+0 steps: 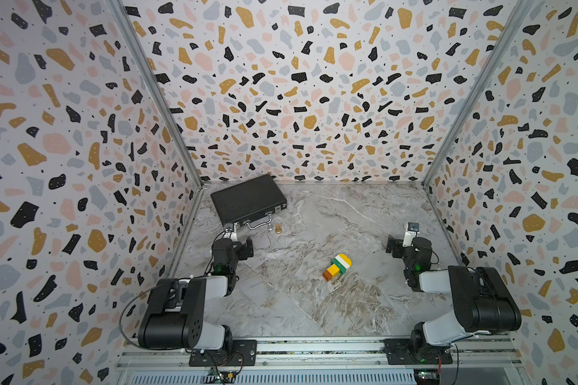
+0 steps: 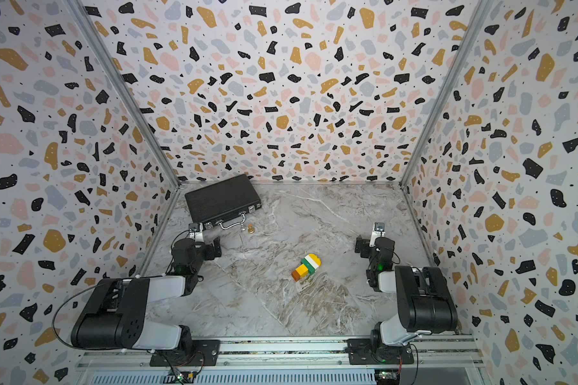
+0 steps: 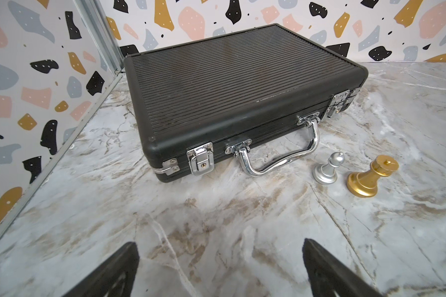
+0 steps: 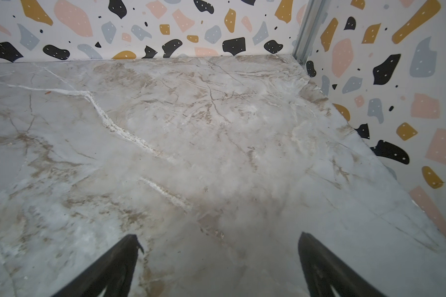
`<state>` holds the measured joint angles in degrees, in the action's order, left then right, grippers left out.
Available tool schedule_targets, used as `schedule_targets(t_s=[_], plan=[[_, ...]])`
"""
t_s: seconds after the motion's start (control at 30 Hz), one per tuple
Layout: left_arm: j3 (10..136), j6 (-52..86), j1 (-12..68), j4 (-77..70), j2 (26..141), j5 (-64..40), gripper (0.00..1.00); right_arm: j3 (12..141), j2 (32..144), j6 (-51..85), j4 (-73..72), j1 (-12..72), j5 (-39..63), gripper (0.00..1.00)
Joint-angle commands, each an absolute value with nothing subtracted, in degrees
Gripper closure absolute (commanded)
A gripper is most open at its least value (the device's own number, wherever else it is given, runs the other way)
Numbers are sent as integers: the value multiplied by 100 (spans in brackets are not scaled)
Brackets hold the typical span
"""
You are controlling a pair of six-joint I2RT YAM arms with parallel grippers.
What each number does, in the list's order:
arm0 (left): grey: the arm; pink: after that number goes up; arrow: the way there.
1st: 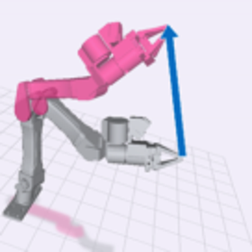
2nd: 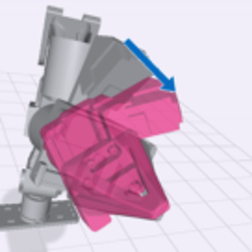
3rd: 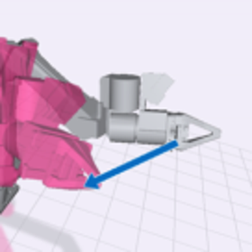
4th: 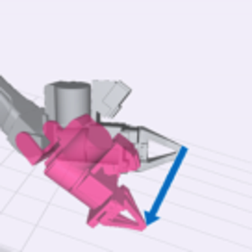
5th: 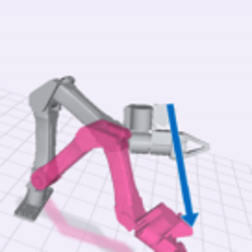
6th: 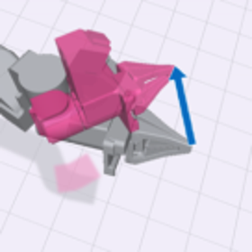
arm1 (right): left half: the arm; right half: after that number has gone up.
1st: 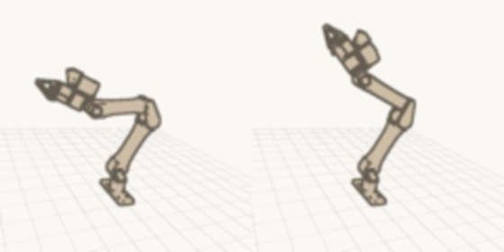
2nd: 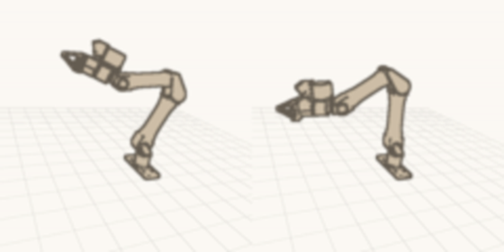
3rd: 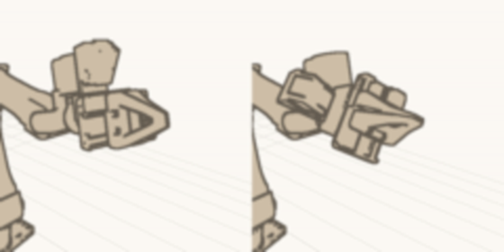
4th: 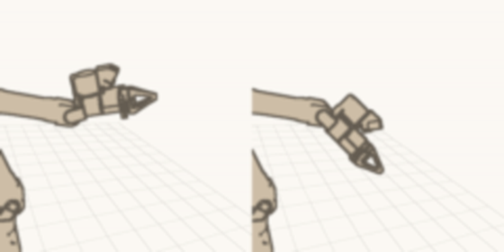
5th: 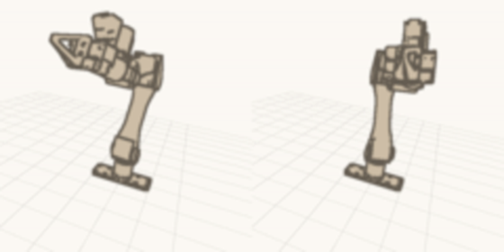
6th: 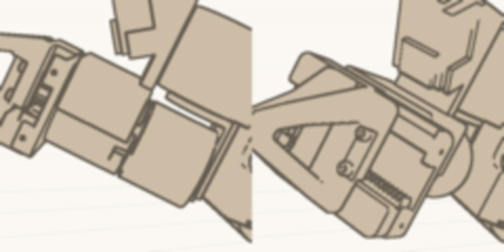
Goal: Assemble an ice cream with lego
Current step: Reset both arms
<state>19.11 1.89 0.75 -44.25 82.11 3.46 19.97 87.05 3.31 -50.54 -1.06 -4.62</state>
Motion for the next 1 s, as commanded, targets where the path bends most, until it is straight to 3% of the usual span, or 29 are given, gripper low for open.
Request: schedule_targets(t_s=[0.0, 0.5, 0.57, 0.63, 0.67, 0.8, 0.93, 0.97], plan=[[1947, 104, 84, -4709, 8216, 280, 1, 2029, 8685, 239, -5035, -97, -382, 0], [1769, 88, 86, -4873, 8103, 197, 1, 2039, 8675, 246, -5001, -94, -387, 0], [1068, 105, 88, -5955, 7968, 246, 1, 2038, 8675, 246, -4995, -100, -387, 0], [89, 442, 87, -7866, 8200, 1046, 0, 2038, 8675, 237, -5016, -96, -385, 0], [126, 550, 32, -8074, 8312, 1110, 0, 2037, 8683, 239, -5031, -95, -378, 0], [807, 343, 18, -7060, 8306, 682, 1, 2031, 8685, 242, -5037, -93, -380, 0], [1992, 117, 22, -4424, 8089, 207, 1, 2034, 8675, 232, -5010, -96, -386, 0], [1916, 122, 35, -4677, 8137, 196, 0, 2037, 8675, 238, -5002, -100, -385, 0]])
